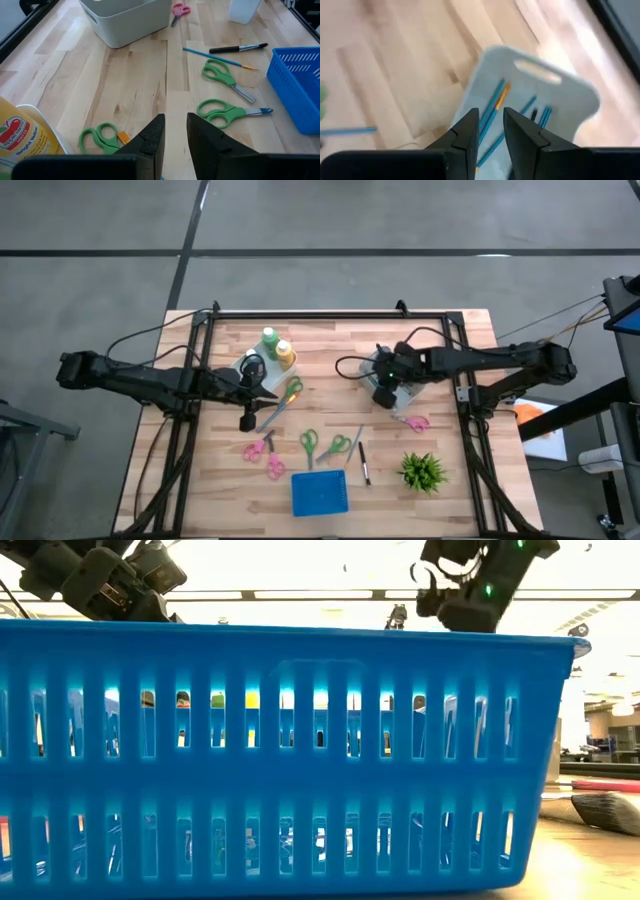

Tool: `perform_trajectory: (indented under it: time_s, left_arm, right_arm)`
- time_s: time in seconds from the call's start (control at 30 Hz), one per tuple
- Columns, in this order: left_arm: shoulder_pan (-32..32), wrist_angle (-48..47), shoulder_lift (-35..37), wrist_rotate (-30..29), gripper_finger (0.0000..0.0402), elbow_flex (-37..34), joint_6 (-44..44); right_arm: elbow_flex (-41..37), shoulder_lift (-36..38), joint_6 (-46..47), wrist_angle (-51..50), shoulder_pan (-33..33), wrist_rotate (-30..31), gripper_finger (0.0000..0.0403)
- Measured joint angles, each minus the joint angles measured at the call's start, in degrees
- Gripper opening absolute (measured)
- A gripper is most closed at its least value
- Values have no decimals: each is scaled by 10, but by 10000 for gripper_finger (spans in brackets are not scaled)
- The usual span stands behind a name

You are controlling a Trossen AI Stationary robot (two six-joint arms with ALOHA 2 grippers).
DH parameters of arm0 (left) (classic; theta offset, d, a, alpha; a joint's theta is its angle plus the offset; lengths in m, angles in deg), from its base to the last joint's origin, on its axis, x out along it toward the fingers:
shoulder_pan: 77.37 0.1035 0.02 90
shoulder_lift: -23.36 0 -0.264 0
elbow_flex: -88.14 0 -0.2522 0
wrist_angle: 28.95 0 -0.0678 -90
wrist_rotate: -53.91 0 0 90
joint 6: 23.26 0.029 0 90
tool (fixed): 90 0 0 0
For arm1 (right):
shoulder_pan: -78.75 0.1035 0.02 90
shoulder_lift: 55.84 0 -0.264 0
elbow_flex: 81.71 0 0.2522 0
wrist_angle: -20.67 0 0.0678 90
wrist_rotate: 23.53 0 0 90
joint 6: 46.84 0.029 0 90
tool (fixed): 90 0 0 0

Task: Pick & Place Paint Supplies
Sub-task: Put the blue paintbrush into the gray bin

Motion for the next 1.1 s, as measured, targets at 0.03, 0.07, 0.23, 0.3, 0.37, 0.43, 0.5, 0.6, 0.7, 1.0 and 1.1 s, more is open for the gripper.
perform_trajectory:
  time_s: [0.03, 0.07, 0.23, 0.3, 0.37, 0.43, 0.5, 0.6, 0.7, 1.0, 1.1]
  left_arm:
    - [0, 0, 0, 0, 82, 0, 0]
    - [0, 0, 0, 0, 82, 0, 0]
    - [0, 0, 0, 0, 82, 0, 0]
    - [0, 0, 0, 0, 82, 0, 0]
    - [0, 0, 0, 0, 82, 0, 0]
    - [0, 0, 0, 0, 82, 0, 0]
    - [0, 0, 0, 0, 82, 0, 0]
    - [0, 0, 0, 0, 82, 0, 0]
    - [0, 0, 0, 0, 82, 0, 0]
    - [0, 0, 0, 0, 82, 0, 0]
    - [0, 0, 0, 0, 82, 0, 0]
  right_arm:
    - [14, 0, -31, -6, 3, -10, 86]
    - [25, 0, -64, -10, 6, -22, 86]
    - [64, 0, -234, -13, 27, -95, 86]
    - [66, 0, -302, -10, 39, -116, 86]
    - [62, 0, -362, -5, 53, -119, 86]
    - [53, -2, -404, -4, 64, -119, 86]
    - [41, -7, -426, -3, 74, -118, 86]
    - [14, -16, -429, 22, 88, -120, 86]
    - [-13, -31, -438, 65, 101, -124, 86]
    - [-21, -121, -485, 147, 119, -167, 86]
    - [-14, -155, -488, 148, 118, -190, 86]
